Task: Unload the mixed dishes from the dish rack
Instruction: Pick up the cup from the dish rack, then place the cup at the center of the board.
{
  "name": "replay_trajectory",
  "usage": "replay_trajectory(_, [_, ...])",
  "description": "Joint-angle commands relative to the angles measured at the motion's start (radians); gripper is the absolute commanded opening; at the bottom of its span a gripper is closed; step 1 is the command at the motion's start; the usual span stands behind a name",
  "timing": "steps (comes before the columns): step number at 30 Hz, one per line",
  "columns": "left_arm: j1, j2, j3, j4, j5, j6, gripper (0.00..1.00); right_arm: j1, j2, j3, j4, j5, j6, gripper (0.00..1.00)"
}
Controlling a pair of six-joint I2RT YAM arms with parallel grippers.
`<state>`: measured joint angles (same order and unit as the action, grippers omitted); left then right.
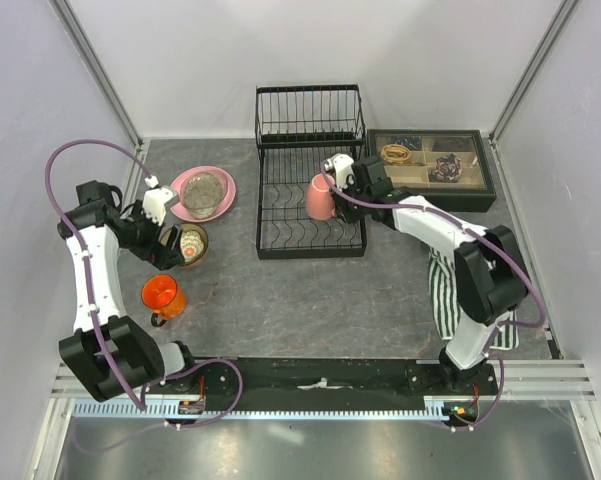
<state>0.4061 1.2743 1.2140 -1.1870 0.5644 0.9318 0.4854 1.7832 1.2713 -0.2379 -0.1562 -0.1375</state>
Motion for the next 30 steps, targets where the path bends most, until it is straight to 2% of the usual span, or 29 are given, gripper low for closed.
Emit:
replay_trajectory(1, [-0.018, -0.021, 0.025, 0.017, 0.124, -0.030, 0.97, 0.002, -0.139, 0.059, 0.058, -0.118, 0.073, 0.00])
replay_trajectory(7, [-0.065, -0.038, 0.036, 0.073, 0.284, -0.080, 0.96, 0.001, -0.225, 0.076, 0.032, -0.293, 0.134, 0.00])
replay_trajectory(8, [-0.073, -0.049, 0.035, 0.093, 0.310, -0.097, 0.96, -0.001, -0.234, 0.077, 0.032, -0.321, 0.188, 0.00])
replay_trajectory(12, [-0.163, -0.075, 0.015, 0.239, 0.408, -0.242, 0.96, -0.008, -0.263, 0.103, 0.051, -0.486, 0.297, 0.00])
replay_trajectory(17, [-0.295, -0.133, -0.048, 0.507, 0.430, -0.402, 0.96, -0.022, -0.272, 0.111, 0.129, -0.678, 0.435, 0.00])
replay_trajectory(21, [-0.391, -0.173, -0.116, 0.719, 0.416, -0.569, 0.96, -0.033, -0.266, 0.111, 0.266, -0.778, 0.581, 0.00])
replay_trajectory(26, [-0.394, -0.202, -0.195, 1.033, 0.408, -0.721, 0.96, -0.048, -0.268, 0.059, 0.465, -0.850, 0.812, 0.00])
replay_trajectory(27, [-0.426, -0.205, -0.223, 1.078, 0.396, -0.755, 0.96, -0.054, -0.266, 0.036, 0.548, -0.868, 0.850, 0.00])
replay_trajectory(30, [-0.429, -0.207, -0.246, 1.219, 0.365, -0.833, 0.96, -0.060, -0.254, 0.001, 0.716, -0.904, 1.007, 0.00])
